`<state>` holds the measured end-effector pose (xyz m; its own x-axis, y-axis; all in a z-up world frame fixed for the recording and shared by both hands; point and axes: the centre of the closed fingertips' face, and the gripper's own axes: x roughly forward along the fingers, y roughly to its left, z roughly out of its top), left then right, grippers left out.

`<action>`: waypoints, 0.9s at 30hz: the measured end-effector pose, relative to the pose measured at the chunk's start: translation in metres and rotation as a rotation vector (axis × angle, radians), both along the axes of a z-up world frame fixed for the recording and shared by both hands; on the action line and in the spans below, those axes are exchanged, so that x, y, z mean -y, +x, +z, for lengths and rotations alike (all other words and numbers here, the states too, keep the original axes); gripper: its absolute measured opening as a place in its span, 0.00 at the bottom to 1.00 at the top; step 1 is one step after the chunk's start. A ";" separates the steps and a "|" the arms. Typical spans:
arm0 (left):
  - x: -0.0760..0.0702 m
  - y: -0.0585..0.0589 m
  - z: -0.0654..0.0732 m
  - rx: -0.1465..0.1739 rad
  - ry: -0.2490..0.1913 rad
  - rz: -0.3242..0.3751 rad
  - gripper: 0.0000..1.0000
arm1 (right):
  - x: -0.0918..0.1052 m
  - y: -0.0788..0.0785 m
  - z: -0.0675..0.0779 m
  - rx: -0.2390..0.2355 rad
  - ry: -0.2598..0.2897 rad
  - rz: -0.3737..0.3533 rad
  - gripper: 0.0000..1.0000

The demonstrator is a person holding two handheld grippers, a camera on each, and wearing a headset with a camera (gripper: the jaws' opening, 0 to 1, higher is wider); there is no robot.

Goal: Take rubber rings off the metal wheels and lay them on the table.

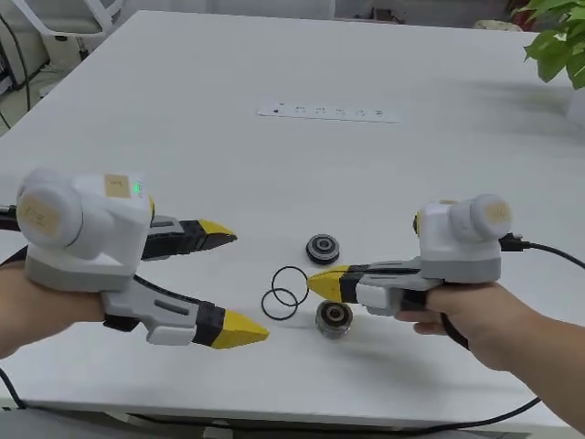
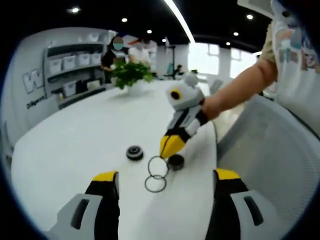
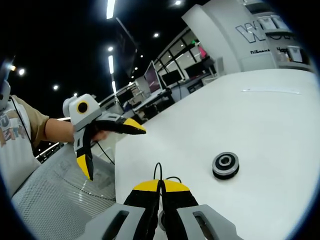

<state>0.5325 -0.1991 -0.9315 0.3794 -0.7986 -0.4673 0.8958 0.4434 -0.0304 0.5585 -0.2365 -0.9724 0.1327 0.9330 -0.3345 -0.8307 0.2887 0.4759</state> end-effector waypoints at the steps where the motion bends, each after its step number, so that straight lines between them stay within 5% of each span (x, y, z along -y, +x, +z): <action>1: 0.000 0.000 0.000 0.001 -0.001 0.003 0.79 | -0.002 -0.001 -0.001 -0.006 -0.003 0.002 0.00; 27: -0.008 0.001 -0.007 -0.018 0.003 0.025 0.86 | -0.009 0.005 -0.029 -0.083 -0.107 0.027 0.00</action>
<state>0.5330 -0.1910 -0.9383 0.3909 -0.7872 -0.4770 0.8836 0.4661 -0.0452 0.5634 -0.2272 -1.0017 0.0763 0.8942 -0.4411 -0.7979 0.3200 0.5108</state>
